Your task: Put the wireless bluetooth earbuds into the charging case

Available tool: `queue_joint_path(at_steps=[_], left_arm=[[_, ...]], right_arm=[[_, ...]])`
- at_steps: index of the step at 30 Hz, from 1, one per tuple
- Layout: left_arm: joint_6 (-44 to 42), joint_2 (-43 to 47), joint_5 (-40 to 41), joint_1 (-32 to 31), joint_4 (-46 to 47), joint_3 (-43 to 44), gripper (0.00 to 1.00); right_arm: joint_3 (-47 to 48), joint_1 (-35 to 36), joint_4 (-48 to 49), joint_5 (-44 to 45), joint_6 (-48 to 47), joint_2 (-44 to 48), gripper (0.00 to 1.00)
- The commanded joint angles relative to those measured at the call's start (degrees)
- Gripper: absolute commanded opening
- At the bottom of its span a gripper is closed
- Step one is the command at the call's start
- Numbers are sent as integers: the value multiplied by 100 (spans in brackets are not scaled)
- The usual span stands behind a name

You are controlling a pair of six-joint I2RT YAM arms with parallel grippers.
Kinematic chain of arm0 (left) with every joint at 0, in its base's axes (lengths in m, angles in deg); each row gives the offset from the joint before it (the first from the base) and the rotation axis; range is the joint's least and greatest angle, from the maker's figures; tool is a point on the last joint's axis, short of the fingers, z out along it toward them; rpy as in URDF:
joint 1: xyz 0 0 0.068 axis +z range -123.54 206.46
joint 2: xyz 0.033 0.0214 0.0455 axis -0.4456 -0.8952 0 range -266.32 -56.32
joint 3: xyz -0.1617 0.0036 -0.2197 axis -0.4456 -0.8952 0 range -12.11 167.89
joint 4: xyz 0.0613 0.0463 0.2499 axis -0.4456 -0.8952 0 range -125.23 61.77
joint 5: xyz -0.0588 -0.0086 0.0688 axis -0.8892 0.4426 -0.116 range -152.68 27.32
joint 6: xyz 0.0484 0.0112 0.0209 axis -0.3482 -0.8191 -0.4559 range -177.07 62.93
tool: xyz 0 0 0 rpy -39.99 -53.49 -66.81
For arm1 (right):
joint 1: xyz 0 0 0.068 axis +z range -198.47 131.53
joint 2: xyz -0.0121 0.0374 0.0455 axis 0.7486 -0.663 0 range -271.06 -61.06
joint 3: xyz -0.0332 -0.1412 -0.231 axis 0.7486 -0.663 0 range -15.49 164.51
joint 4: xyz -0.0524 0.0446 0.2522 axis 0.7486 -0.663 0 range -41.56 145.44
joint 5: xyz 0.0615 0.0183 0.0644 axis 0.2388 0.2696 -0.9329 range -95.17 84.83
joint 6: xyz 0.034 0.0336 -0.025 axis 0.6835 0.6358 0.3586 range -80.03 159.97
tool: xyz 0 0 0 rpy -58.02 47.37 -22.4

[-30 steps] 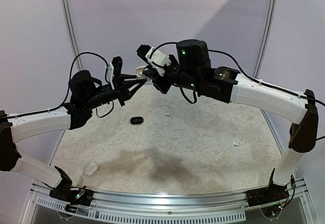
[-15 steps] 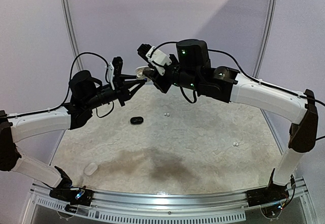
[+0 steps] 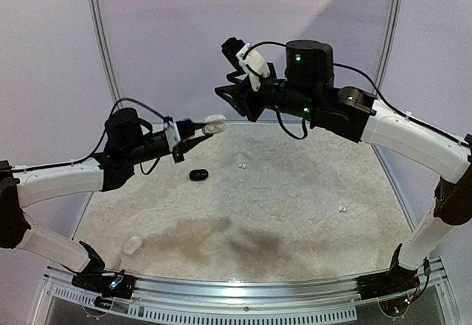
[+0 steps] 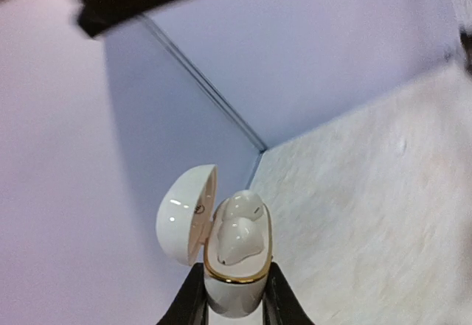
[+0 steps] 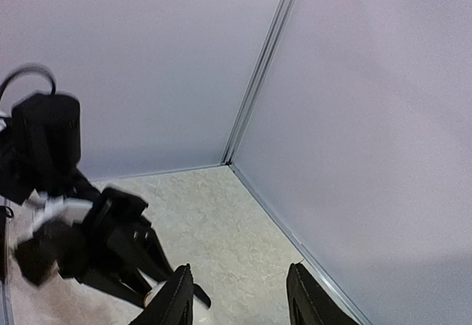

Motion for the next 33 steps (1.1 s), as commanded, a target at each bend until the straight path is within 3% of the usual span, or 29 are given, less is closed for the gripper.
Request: queue_joint_path(at_steps=[1, 6, 10, 12, 14, 17, 23, 28, 33], left_arm=[[-5391, -239, 527, -60, -756, -383, 0], [-4712, -81, 807, 46, -1107, 35, 0], [-5287, -26, 695, 25, -1074, -379, 0], [-5100, 3, 712, -3, -1076, -415, 0], [-4348, 26, 758, -6, -1228, -251, 0], [-2512, -64, 919, 95, -1863, 214, 0], [898, -703, 88, 875, -4737, 1364, 0], [2336, -1844, -484, 2031, -7147, 2544, 0], [3890, -3243, -1007, 2963, -8032, 3305, 0]], right_arm=[[-241, -65, 154, -34, 338, 438, 44], [-357, -67, 259, 71, 410, 441, 44], [-349, -64, 259, 132, 400, 382, 45], [-337, -74, 214, 196, 372, 370, 45], [-323, -82, 155, 312, 390, 364, 47], [-314, -172, 24, 636, 594, 331, 48], [-60, -368, -659, 1372, 1130, 116, 49], [-96, -436, -951, 1523, 1318, -29, 52], [-175, -444, -935, 1486, 1354, -95, 53]])
